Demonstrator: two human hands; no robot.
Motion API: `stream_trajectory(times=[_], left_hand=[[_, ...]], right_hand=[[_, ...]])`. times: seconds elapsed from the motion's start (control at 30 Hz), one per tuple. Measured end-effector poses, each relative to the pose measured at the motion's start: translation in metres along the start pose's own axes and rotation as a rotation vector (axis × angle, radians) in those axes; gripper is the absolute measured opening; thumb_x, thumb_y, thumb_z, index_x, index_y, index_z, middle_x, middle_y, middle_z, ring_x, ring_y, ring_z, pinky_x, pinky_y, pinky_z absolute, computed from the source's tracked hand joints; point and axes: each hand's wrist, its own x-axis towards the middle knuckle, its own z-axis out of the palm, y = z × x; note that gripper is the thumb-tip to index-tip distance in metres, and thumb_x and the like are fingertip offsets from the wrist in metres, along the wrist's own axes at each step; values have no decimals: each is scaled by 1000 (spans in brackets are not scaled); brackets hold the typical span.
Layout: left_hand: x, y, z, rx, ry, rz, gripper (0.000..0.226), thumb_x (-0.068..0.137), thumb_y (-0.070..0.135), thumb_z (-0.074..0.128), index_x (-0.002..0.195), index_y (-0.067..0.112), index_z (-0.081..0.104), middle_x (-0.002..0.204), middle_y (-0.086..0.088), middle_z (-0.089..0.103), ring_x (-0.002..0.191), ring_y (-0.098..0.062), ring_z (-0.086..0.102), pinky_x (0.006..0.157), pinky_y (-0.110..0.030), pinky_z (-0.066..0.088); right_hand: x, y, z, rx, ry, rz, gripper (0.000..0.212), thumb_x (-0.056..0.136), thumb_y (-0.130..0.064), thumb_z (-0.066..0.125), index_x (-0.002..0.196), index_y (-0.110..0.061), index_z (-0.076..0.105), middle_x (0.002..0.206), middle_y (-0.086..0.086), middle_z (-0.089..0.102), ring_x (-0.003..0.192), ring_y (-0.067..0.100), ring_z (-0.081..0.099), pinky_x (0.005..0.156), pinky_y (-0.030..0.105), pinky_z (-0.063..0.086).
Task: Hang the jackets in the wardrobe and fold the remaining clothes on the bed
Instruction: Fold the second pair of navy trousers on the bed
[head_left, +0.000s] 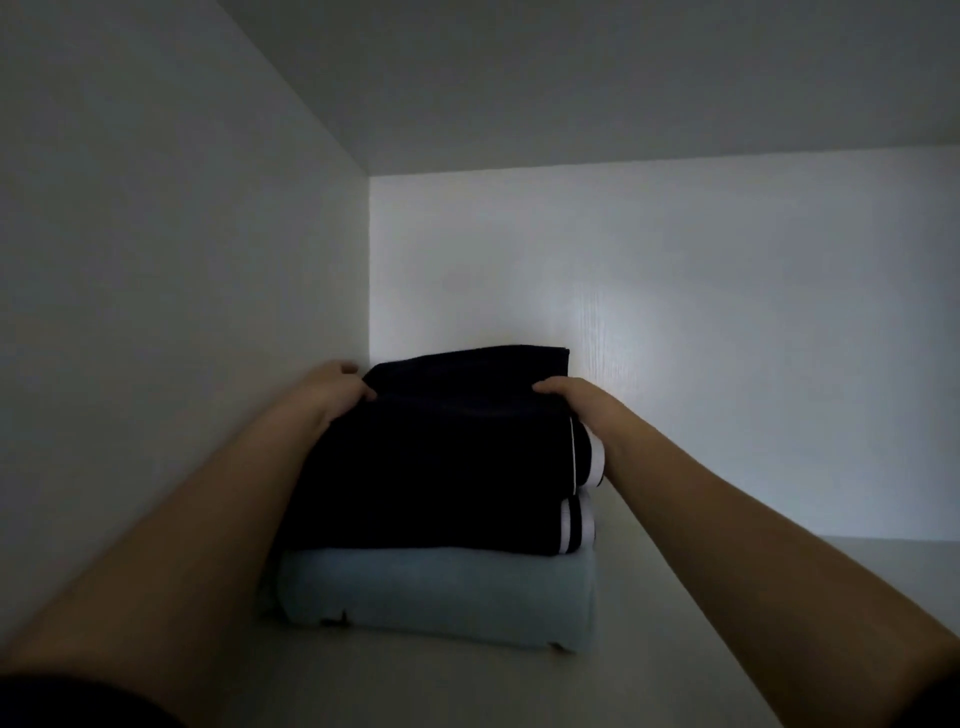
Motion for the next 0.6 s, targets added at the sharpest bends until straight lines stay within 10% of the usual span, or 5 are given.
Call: stream_trajectory(times=[0.23, 0.33, 0.4, 0.47, 0.6], left_hand=[[1, -1, -4, 498, -95, 1, 50, 93, 7, 47, 141, 1, 39, 145, -19, 42, 129, -31, 44, 97, -29, 36], [-6, -1, 1, 654, -35, 208, 61, 92, 9, 50, 148, 8, 26, 150, -19, 31, 135, -33, 37, 108, -34, 33], [-9, 3, 4, 732, 15, 429, 59, 95, 20, 50, 149, 15, 26, 158, -14, 17, 142, -30, 24, 115, -36, 23], [-10, 17, 11, 694, -36, 543, 56, 99, 32, 43, 151, 23, 23, 161, -7, 8, 147, -25, 10, 118, -35, 11], [-4, 10, 48, 816, -305, 440, 56, 102, 40, 30, 153, 23, 13, 161, -8, 4, 148, -29, 2, 120, -44, 6]], right_hand=[[7, 6, 6, -81, -18, 82, 21, 86, -9, 50, 66, -15, 47, 61, 5, 46, 52, 16, 44, 51, 25, 38], [-3, -1, 16, -278, 45, 82, 14, 88, -12, 53, 101, -8, 56, 88, 11, 58, 73, 21, 59, 56, 25, 44], [3, -6, 14, -541, 203, -138, 68, 89, -18, 57, 148, -13, 22, 137, 18, 42, 117, 30, 52, 88, 33, 49], [1, -19, 10, -840, 260, -540, 79, 88, -27, 57, 153, -22, 11, 154, 10, 23, 136, 28, 33, 109, 38, 33], [25, -6, 19, -1167, -189, -426, 68, 97, -42, 47, 153, -19, 17, 160, 7, 10, 147, 26, 9, 115, 32, 10]])
